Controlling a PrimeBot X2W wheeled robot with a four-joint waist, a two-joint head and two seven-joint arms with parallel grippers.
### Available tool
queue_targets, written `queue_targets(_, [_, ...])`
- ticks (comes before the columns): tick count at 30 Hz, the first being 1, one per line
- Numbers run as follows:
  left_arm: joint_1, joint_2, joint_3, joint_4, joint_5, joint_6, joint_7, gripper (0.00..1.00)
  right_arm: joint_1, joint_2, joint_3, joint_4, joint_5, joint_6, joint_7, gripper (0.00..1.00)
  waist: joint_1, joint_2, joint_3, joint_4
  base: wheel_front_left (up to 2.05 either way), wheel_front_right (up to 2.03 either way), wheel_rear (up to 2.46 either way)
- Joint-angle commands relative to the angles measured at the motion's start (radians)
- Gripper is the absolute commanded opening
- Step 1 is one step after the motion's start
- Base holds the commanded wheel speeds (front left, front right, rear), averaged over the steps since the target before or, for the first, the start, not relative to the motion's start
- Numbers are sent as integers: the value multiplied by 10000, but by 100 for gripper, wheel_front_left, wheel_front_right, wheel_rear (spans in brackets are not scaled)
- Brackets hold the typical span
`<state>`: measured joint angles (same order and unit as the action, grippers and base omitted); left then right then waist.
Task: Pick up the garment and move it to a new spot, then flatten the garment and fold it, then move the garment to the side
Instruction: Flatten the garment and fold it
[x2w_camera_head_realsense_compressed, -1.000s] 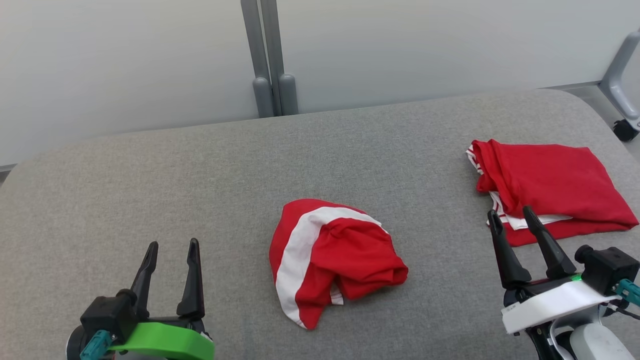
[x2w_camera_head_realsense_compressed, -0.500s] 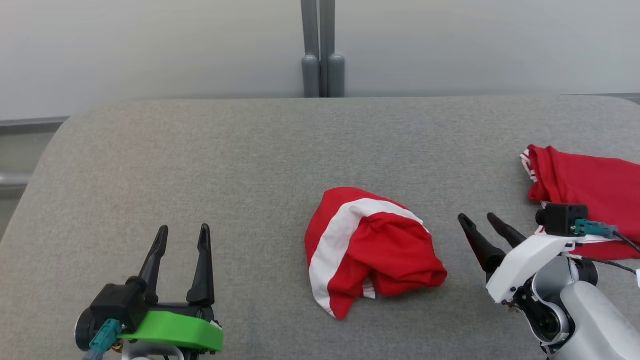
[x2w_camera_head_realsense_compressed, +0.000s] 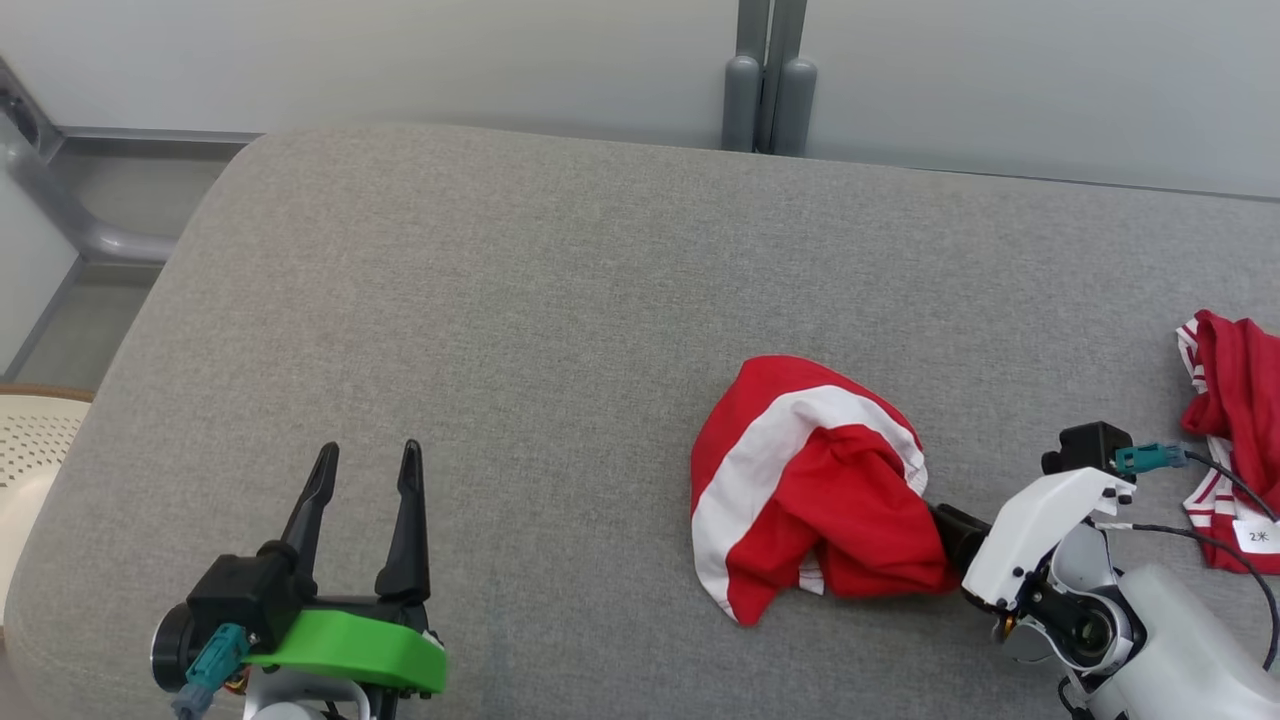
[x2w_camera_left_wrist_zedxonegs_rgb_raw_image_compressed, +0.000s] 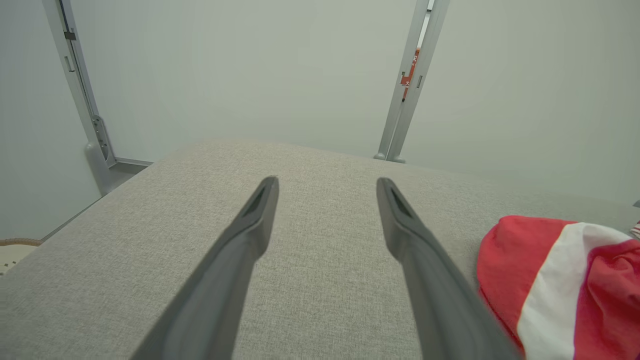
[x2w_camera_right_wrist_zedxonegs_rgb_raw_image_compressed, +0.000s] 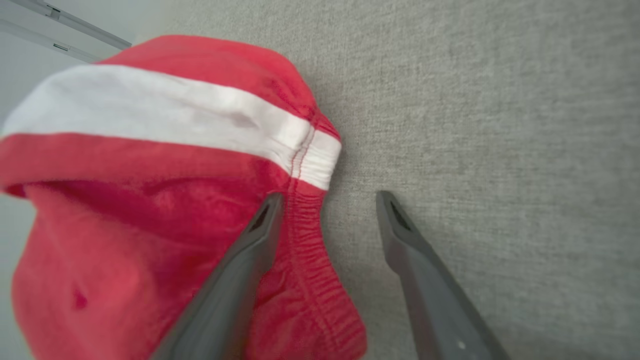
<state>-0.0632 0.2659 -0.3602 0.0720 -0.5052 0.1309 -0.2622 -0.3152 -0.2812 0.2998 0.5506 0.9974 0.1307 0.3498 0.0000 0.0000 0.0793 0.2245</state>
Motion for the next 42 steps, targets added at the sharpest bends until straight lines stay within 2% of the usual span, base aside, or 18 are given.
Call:
queue_targets(1, [-127,59,2,26,33,25,20,100,-2,7,82,-94,161,0,-94,45,0,0,-23,1,0,0,0])
queue_targets(2, [-114,77,-9,29,29,27,30,100,46,0,135,-216,316,0,-146,25,0,0,-42,-33,0,0,0])
queue_targets(3, [-104,87,-17,36,22,31,36,100,98,-10,213,-321,425,0,-191,0,0,0,-64,-69,0,0,0])
queue_targets(9, [-24,142,-54,83,-44,52,114,100,239,-435,611,-943,833,0,-966,0,0,0,-227,-411,0,0,0])
queue_targets(15, [93,151,-103,123,-97,63,128,100,261,-1321,773,-1345,791,0,-1798,0,0,0,-449,-787,0,0,0])
queue_targets(21, [206,163,-121,117,-156,96,130,100,460,-1879,703,-1428,1050,0,-1944,0,0,0,-527,-1109,0,0,0])
queue_targets(22, [202,151,-126,117,-163,88,127,100,489,-1851,688,-1438,1138,0,-1971,26,0,0,-522,-1132,0,0,0])
queue_targets(23, [187,129,-138,114,-166,92,123,100,509,-1772,699,-1479,1215,0,-1999,92,0,0,-504,-1155,0,0,0])
queue_targets(24, [166,113,-151,116,-167,92,120,100,512,-1729,726,-1511,1243,1,-2042,100,0,0,-487,-1163,0,0,0])
queue_targets(29, [-50,108,-212,177,-181,-6,131,100,344,-1255,979,-1300,1445,0,-2188,100,0,0,-331,-1036,0,0,0])
queue_targets(34, [-228,123,-267,211,-128,-27,173,100,-149,-730,1332,-595,1834,0,-1688,100,0,0,-84,-696,0,0,0])
queue_targets(38, [-353,90,-304,251,-97,-16,176,100,-630,-442,1577,105,2171,0,-1187,100,0,0,108,-366,0,0,0])
queue_targets(42, [-400,71,-311,318,-88,-15,144,100,-916,-415,1843,547,2256,0,-1008,100,0,0,196,-140,0,0,0])
